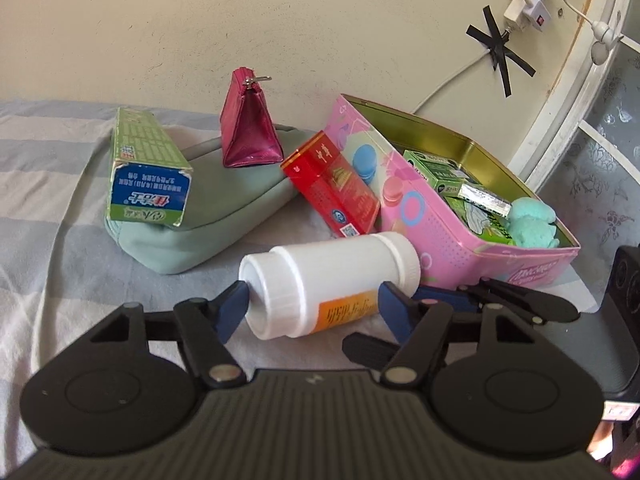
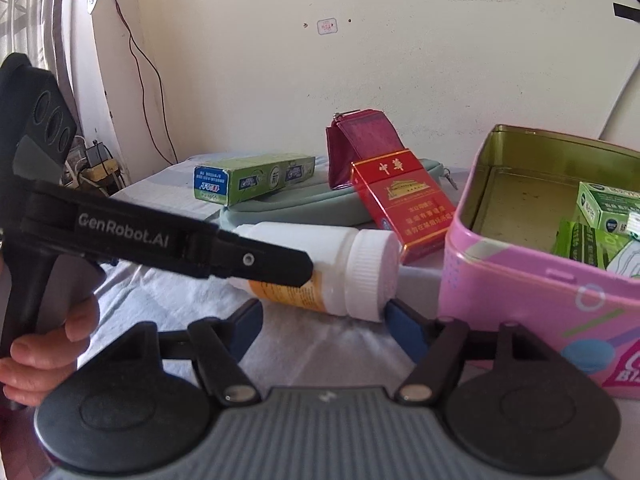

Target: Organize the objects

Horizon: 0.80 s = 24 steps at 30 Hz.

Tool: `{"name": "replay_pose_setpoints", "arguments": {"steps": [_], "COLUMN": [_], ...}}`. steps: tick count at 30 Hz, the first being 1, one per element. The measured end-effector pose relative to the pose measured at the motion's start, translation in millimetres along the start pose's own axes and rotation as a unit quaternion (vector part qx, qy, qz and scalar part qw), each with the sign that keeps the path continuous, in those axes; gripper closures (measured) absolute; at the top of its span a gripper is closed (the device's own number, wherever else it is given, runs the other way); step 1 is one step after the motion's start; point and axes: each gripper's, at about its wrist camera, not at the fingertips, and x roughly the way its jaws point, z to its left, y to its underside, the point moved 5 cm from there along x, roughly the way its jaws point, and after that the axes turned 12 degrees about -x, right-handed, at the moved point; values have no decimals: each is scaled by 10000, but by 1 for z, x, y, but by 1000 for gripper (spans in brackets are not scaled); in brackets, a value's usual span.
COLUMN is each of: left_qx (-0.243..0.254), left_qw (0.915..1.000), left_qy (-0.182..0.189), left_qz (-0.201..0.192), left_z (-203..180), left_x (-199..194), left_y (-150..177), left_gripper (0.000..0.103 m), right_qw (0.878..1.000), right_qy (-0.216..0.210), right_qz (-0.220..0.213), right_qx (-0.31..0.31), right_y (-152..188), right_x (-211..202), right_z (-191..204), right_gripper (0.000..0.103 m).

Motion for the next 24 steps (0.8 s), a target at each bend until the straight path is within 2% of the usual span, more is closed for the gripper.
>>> {"name": "replay_pose_setpoints", "arguments": {"steps": [6,10,16,21,24], "left_qx": [-50,257,525,520,738], "left_qw": [9992,9980,9961,9952,9915], "left_qy": [103,-26,-122,32,201], "left_qz": [-378,-582,-697,-830,-1057], "left_z": [-4,-24,-46,-65,-90], "left_x": [-35,-44,-42,-45,-43], "left_y": [-1,-6,-7,-18,-33], "left_gripper": [30,30,30,30,30], "right_qw": [9979,9957,9983,9921,9871], "right_qy": [114,261,-14,454,790], "right_qz": [-401,-657,-575,-1171,-1393], "right_qx": [-487,-600,81,-48,-94], "right_y": [-5,-11,-9,-22,-26], "right_x": [-15,-28,-32,-57,-67], "right_z": [16,20,-2,-8,-20], "right_gripper": [46,46,46,46,46]}}
